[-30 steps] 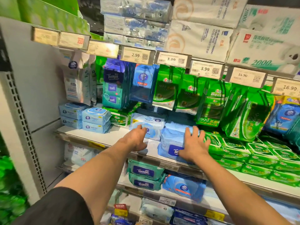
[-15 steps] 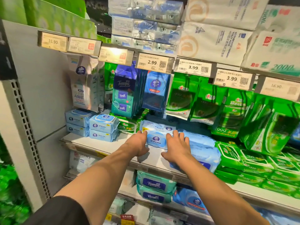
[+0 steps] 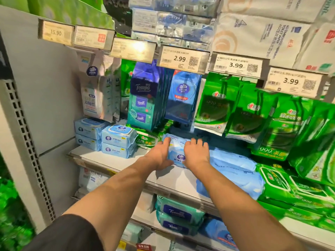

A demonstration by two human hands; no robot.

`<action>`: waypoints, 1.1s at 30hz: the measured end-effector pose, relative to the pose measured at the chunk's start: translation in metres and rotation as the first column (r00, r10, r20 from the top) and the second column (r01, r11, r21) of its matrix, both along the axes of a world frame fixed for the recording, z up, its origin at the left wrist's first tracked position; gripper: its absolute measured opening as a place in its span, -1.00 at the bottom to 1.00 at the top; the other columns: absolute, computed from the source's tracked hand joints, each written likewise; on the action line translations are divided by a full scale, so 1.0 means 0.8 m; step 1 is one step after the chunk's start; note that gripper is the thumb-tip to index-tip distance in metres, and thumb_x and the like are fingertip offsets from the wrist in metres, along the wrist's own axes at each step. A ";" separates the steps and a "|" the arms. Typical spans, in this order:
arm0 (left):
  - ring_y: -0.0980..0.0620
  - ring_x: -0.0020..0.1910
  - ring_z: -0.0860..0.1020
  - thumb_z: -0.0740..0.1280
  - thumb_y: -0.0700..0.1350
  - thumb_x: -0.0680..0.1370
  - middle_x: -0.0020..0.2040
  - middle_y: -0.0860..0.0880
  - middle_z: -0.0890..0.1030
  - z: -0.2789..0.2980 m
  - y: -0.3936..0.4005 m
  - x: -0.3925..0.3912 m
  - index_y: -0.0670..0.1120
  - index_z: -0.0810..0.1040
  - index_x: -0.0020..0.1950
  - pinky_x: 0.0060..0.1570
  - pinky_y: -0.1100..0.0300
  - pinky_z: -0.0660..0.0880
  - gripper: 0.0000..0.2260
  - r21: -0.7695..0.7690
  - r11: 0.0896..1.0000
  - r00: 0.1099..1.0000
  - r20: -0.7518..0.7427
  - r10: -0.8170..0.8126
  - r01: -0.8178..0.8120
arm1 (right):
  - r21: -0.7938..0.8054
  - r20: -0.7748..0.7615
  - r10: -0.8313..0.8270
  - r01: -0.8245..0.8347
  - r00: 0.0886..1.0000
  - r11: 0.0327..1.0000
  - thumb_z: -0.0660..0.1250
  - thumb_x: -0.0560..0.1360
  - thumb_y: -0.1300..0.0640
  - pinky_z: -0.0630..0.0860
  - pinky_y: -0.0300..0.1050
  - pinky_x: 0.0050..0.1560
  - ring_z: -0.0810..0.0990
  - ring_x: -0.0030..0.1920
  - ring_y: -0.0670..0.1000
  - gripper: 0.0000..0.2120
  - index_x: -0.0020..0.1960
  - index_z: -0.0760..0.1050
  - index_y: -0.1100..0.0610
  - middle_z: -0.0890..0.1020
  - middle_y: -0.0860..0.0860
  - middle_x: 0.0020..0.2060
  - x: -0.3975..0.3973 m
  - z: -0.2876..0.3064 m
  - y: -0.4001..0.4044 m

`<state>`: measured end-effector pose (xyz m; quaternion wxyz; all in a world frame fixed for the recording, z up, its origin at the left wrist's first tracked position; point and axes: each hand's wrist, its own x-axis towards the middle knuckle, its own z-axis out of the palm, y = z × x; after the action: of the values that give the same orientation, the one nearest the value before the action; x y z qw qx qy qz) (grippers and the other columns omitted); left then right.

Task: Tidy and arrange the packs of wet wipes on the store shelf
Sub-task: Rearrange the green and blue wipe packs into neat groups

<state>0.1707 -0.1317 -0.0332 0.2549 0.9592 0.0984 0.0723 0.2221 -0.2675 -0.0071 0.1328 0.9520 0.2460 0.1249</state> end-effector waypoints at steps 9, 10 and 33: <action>-0.25 0.09 0.55 0.47 0.08 0.44 0.15 -0.18 0.49 0.016 0.021 0.030 -0.05 0.29 0.26 0.07 -0.04 0.52 -0.47 0.139 0.990 0.999 0.035 -0.012 0.007 | 0.108 -0.103 -0.049 0.060 0.993 0.992 0.49 0.35 -0.20 0.34 0.09 0.26 0.32 0.40 0.17 -0.22 0.42 0.25 0.08 0.32 0.11 0.40 0.004 0.018 0.003; -0.26 0.09 0.56 0.48 0.11 0.42 0.16 -0.17 0.47 0.016 0.021 0.032 -0.03 0.28 0.27 0.07 -0.03 0.52 -0.44 0.140 0.990 1.000 0.026 -0.011 0.007 | 0.112 -0.130 -0.074 0.089 0.989 0.990 0.51 0.30 -0.24 0.32 0.10 0.26 0.33 0.39 0.17 -0.14 0.44 0.23 0.07 0.31 0.10 0.41 0.001 0.022 0.000; -0.31 0.25 0.44 0.43 0.29 0.41 0.44 -0.21 0.13 0.000 -0.031 0.050 0.06 0.14 0.44 0.11 -0.10 0.49 -0.24 0.089 0.984 0.988 -0.003 0.157 -0.156 | 0.324 -0.123 -0.129 0.163 0.984 0.932 0.04 0.33 -0.60 0.21 0.14 0.33 0.22 0.39 0.18 -0.01 0.53 0.12 0.04 0.24 0.08 0.41 -0.034 -0.003 -0.092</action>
<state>0.2104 -0.1562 -0.0336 0.2053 0.9592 0.1713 0.0917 0.1951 -0.3413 -0.0097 -0.0334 0.9813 0.1563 0.1070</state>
